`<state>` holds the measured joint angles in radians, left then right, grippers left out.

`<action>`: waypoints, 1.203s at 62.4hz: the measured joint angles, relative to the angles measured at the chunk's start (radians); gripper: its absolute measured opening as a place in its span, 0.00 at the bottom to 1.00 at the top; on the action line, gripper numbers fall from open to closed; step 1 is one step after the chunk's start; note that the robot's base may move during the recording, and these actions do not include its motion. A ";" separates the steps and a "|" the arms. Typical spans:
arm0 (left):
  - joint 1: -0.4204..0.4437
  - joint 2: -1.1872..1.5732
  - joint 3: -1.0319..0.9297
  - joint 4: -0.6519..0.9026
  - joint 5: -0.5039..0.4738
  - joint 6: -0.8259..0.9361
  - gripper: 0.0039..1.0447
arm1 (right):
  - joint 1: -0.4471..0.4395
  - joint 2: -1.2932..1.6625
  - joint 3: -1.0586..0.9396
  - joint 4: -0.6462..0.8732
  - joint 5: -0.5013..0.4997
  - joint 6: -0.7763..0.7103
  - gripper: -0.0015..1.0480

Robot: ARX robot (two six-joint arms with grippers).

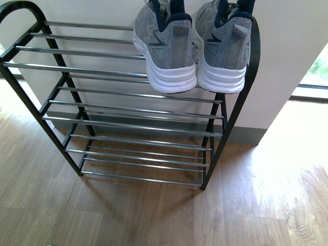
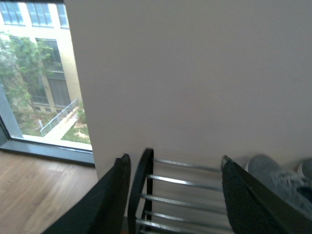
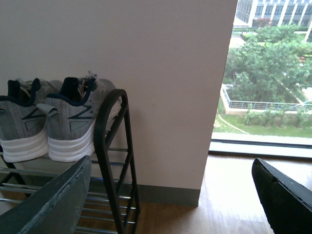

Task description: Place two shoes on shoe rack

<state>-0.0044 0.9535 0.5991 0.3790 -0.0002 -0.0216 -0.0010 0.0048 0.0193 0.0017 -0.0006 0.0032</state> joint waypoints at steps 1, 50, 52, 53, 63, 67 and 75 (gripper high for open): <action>0.000 -0.003 -0.014 0.005 0.001 0.001 0.48 | 0.000 0.000 0.000 0.000 0.000 0.000 0.91; 0.001 -0.372 -0.483 0.084 0.000 0.012 0.01 | 0.000 0.000 0.000 0.000 0.000 0.000 0.91; 0.001 -0.385 -0.490 0.077 0.000 0.012 0.01 | 0.000 0.000 0.000 0.000 0.000 0.000 0.91; 0.001 -0.394 -0.494 0.072 0.000 0.012 0.01 | 0.000 0.000 0.000 0.000 0.000 0.000 0.91; 0.001 -0.465 -0.525 0.032 0.000 0.012 0.01 | 0.000 0.000 0.000 0.000 0.000 0.000 0.91; 0.001 -0.490 -0.535 0.017 0.000 0.012 0.01 | 0.000 0.000 0.000 0.000 0.000 0.000 0.91; 0.001 -0.542 -0.549 -0.020 0.000 0.012 0.01 | 0.000 0.000 0.000 0.000 0.000 0.000 0.91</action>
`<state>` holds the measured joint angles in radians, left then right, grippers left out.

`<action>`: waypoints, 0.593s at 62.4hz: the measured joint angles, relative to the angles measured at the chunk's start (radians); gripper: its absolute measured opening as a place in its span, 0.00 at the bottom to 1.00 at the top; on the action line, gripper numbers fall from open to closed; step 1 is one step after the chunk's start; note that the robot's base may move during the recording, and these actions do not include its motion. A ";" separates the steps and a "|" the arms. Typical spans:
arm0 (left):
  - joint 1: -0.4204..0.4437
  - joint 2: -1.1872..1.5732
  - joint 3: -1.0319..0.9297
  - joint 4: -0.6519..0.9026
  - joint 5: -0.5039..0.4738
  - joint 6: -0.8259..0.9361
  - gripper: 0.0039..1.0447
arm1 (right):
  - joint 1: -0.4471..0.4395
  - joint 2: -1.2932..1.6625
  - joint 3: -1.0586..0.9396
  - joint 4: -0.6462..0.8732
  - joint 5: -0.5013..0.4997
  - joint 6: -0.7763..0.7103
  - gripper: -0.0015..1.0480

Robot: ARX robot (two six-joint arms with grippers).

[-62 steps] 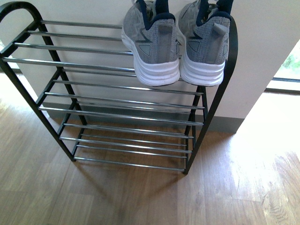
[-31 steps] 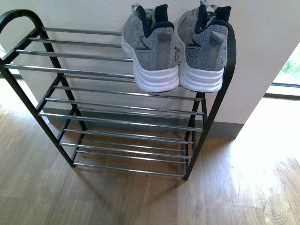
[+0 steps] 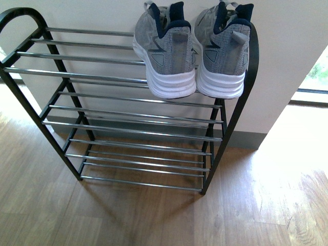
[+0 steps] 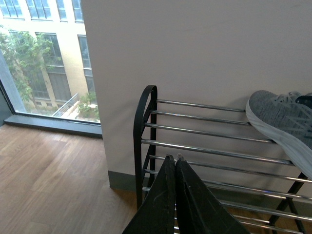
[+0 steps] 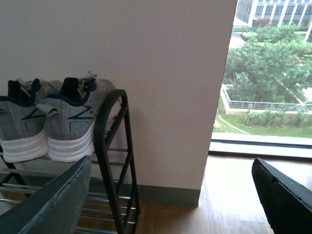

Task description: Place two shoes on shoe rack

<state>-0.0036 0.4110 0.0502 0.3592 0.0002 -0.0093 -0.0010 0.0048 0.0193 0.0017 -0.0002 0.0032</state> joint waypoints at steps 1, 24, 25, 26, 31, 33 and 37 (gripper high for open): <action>0.000 -0.004 -0.001 -0.003 0.000 0.000 0.01 | 0.000 0.000 0.000 0.000 0.000 0.000 0.91; 0.000 -0.140 -0.036 -0.087 0.000 0.001 0.01 | 0.000 0.000 0.000 0.000 0.000 0.000 0.91; 0.000 -0.146 -0.036 -0.094 0.000 0.001 0.01 | 0.000 0.000 0.000 0.000 0.000 0.000 0.91; 0.000 -0.153 -0.036 -0.100 0.000 0.001 0.01 | 0.000 0.000 0.000 0.000 0.000 0.000 0.91; 0.000 -0.178 -0.036 -0.124 0.000 0.001 0.01 | 0.000 0.000 0.000 0.000 0.000 0.000 0.91; 0.000 -0.191 -0.036 -0.138 0.000 0.001 0.01 | 0.000 0.000 0.000 0.000 0.000 0.000 0.91; 0.000 -0.216 -0.036 -0.163 0.000 0.001 0.01 | 0.000 0.000 0.000 0.000 0.000 0.000 0.91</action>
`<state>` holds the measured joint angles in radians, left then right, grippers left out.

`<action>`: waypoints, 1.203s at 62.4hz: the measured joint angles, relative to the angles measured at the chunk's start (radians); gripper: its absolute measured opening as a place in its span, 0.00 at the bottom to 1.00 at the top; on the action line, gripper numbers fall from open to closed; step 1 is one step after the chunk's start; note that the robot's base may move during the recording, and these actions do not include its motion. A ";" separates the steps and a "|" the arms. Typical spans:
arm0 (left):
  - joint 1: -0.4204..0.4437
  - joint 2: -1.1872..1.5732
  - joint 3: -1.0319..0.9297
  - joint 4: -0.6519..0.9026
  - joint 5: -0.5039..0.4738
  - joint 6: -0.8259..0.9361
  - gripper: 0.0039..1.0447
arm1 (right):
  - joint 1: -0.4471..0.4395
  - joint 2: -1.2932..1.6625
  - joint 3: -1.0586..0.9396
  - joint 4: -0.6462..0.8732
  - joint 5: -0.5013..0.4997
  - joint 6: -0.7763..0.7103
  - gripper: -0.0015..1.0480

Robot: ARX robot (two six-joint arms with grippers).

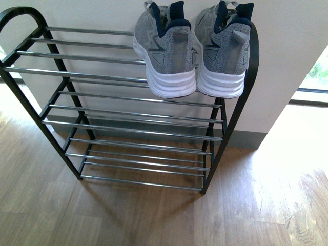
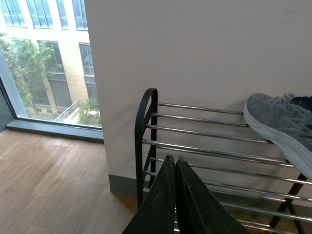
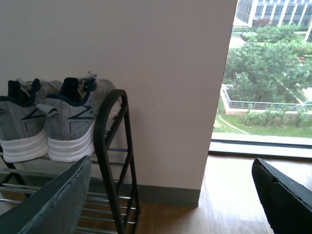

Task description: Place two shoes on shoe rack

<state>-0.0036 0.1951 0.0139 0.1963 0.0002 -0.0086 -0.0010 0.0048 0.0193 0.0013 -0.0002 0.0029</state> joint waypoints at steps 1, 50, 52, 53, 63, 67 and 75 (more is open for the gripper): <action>0.000 -0.005 0.000 -0.005 0.000 0.000 0.01 | 0.000 0.000 0.000 0.000 0.000 0.000 0.91; 0.000 -0.179 0.000 -0.196 -0.002 0.000 0.68 | 0.000 0.000 0.000 0.000 -0.003 0.000 0.91; 0.000 -0.179 0.000 -0.197 -0.003 0.000 0.73 | 0.000 0.000 0.000 0.000 -0.004 0.000 0.91; 0.000 -0.179 0.000 -0.197 -0.003 0.000 0.76 | 0.000 0.000 0.000 0.000 -0.004 0.000 0.91; 0.001 -0.179 0.000 -0.196 0.002 0.004 0.91 | 0.000 0.000 0.000 0.000 0.003 0.000 0.91; 0.001 -0.179 0.000 -0.197 0.000 0.004 0.91 | 0.000 0.000 0.000 0.000 0.002 0.000 0.91; 0.001 -0.179 0.000 -0.196 0.000 0.004 0.91 | 0.000 0.000 0.000 0.000 0.000 0.000 0.91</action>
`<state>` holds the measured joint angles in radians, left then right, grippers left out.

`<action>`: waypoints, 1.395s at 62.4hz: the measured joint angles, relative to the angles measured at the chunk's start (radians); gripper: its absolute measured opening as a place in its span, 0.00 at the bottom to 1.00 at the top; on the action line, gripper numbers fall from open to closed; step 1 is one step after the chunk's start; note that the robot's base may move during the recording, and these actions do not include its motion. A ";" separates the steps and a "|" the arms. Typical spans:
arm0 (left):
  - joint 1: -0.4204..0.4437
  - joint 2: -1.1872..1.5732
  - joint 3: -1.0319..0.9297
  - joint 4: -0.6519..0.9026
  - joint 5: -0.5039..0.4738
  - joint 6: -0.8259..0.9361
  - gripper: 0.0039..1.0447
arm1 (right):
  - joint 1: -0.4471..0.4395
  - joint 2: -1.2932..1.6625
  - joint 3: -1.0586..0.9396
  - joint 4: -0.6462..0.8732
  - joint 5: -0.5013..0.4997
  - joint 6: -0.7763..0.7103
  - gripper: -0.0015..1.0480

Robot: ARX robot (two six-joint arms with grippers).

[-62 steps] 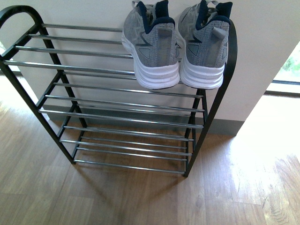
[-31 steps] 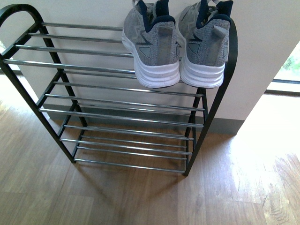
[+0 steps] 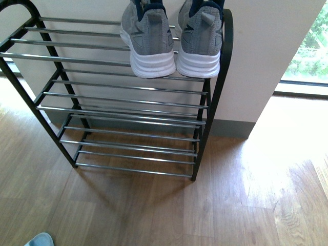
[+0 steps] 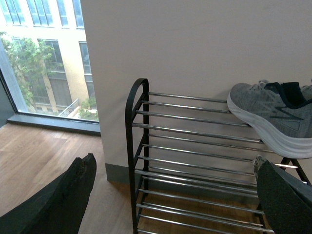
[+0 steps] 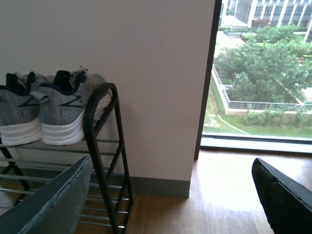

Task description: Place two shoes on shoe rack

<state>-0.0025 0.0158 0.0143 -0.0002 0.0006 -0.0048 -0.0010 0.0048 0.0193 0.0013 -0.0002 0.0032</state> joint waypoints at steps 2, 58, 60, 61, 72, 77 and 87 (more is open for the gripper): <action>0.000 0.000 0.000 0.000 0.000 0.000 0.91 | 0.000 0.000 0.000 0.000 0.000 0.000 0.91; 0.000 0.000 0.000 0.000 0.000 0.000 0.91 | 0.000 0.000 0.000 -0.002 0.002 0.000 0.91; 0.000 0.000 0.000 0.000 0.000 0.000 0.91 | 0.000 0.000 0.000 -0.002 0.002 0.000 0.91; 0.000 0.000 0.000 0.000 0.000 0.000 0.91 | 0.000 0.000 0.000 -0.002 0.002 0.000 0.91; 0.000 0.000 0.000 0.000 0.000 0.000 0.91 | 0.000 -0.001 0.000 -0.002 0.002 0.000 0.91; 0.000 0.000 0.000 0.000 0.000 0.000 0.91 | 0.000 0.000 0.000 -0.002 0.002 0.000 0.91; 0.000 0.000 0.000 0.000 0.000 0.000 0.91 | 0.000 -0.001 0.000 -0.002 0.002 0.000 0.91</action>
<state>-0.0025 0.0158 0.0143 -0.0002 0.0002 -0.0044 -0.0006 0.0036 0.0193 -0.0002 0.0017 0.0032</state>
